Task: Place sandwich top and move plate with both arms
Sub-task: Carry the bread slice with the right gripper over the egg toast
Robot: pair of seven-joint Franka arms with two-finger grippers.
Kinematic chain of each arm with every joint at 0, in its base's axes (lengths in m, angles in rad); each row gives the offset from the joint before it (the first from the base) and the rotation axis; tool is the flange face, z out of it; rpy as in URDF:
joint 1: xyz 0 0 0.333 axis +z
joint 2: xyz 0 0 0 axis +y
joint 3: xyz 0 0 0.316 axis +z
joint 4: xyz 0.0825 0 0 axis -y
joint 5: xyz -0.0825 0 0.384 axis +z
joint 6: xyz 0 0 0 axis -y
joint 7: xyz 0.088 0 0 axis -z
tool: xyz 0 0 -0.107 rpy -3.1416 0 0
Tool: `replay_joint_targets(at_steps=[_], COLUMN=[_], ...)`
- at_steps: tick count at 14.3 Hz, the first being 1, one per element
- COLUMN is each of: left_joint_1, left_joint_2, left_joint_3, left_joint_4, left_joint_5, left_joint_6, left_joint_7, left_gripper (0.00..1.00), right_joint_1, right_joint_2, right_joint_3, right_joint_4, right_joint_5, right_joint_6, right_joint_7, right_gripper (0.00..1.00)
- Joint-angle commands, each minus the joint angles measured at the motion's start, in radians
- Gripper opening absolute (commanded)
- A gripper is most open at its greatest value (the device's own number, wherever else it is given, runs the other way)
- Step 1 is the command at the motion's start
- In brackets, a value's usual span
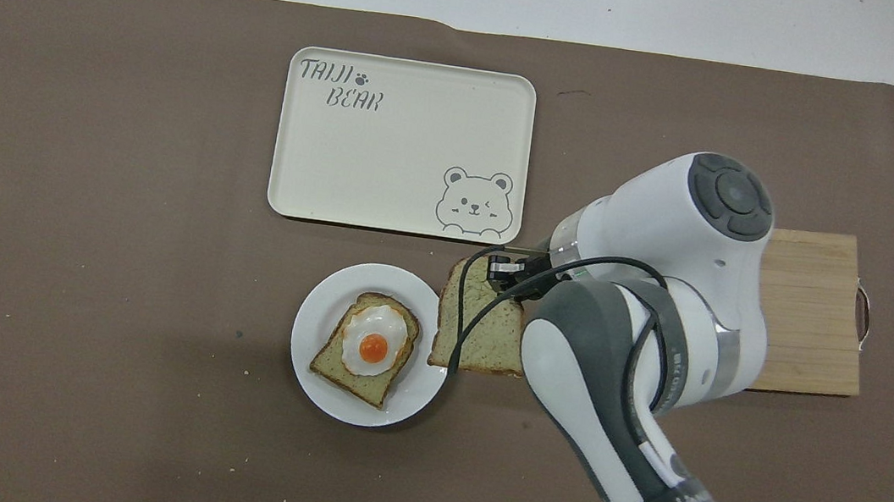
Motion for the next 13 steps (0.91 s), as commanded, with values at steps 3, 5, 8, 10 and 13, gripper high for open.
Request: replay_joint_targets(at_steps=[3,5,8,10,13], left_joint_1=[0.017,0.017,0.017,0.016,0.017], left_joint_2=[-0.025,-0.025,-0.025,-0.025,-0.025], left_joint_3=[-0.008,-0.008,-0.008,-0.008,-0.008], left_joint_4=[-0.024,-0.024,-0.024,-0.024,-0.024], left_joint_5=[-0.015,-0.015,-0.015,-0.015,-0.015], left_joint_6=[-0.009,-0.009,-0.009,-0.009,-0.009], left_joint_7=[0.008,0.008,0.007,0.008,0.008], left_gripper=[1.00,1.00,1.00,1.00,1.00], right_joint_1=[0.103,0.138,0.191,0.203,0.205], right_joint_2=[0.047,0.082,0.122,0.136,0.134], right_joint_3=[-0.005,-0.005,-0.005,-0.005,-0.007], right_joint_4=[-0.013,-0.013,-0.014,-0.017,-0.037], right_joint_5=[0.077,0.087,0.182,0.184,0.182], right_joint_6=[0.111,0.149,0.197,0.219,0.219], right_joint_7=[0.073,0.081,0.065,-0.018,-0.280], right_gripper=[0.00,0.00,0.00,0.00,0.00])
